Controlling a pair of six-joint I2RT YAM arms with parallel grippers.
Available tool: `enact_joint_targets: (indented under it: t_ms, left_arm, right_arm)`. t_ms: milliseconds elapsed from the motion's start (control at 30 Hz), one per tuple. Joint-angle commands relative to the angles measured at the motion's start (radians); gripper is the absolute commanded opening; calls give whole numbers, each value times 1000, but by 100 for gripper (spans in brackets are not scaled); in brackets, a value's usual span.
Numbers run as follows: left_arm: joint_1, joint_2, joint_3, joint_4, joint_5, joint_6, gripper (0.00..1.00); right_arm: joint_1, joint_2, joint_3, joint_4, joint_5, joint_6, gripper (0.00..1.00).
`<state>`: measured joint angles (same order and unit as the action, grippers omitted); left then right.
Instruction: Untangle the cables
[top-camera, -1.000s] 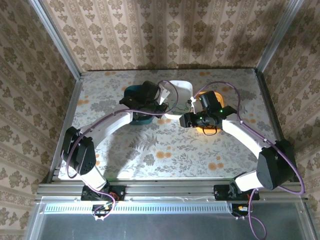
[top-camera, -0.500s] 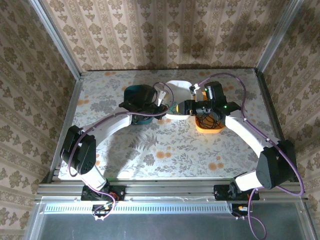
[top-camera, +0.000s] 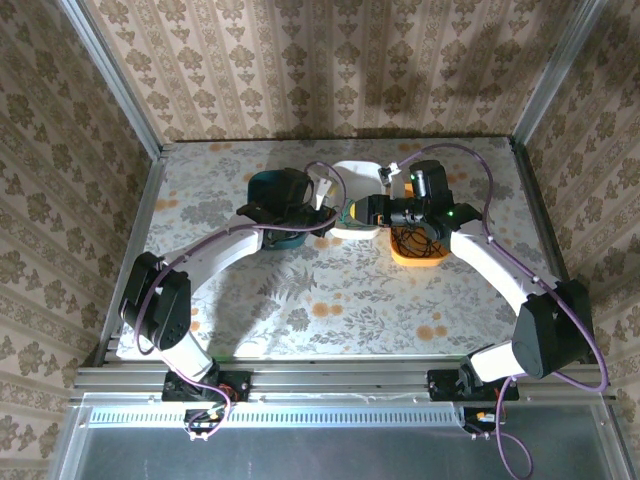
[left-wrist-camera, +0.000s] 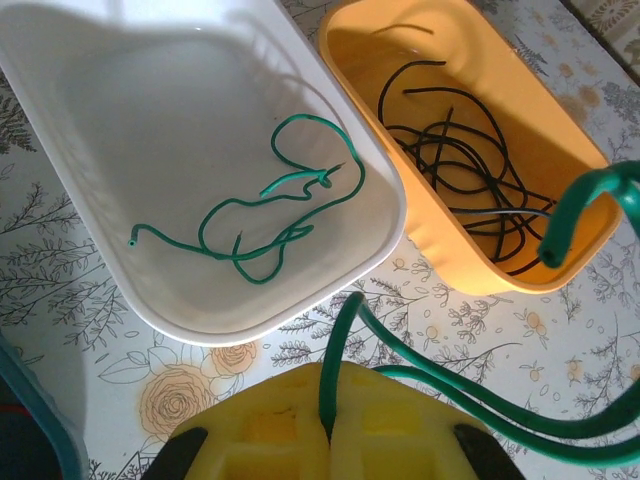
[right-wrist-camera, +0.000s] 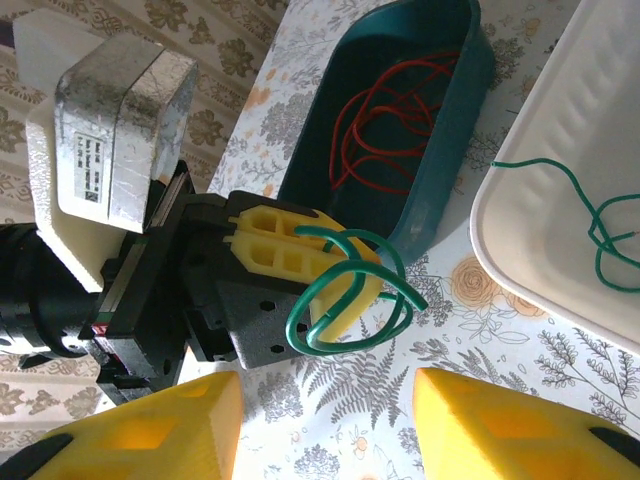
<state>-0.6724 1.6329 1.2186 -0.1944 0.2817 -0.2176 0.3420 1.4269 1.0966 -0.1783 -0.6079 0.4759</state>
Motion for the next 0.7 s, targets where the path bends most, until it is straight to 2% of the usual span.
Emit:
enact_joint_targets:
  t_ms: [0,667]
  left_arm:
    - [2,-30,-12,19,29,-23,0]
    - [-9,-28,-22,52,79,-43,0]
  right_arm:
    - [1,19,21,42,-23,25,49]
    - [13,77,33,105,23,69,47]
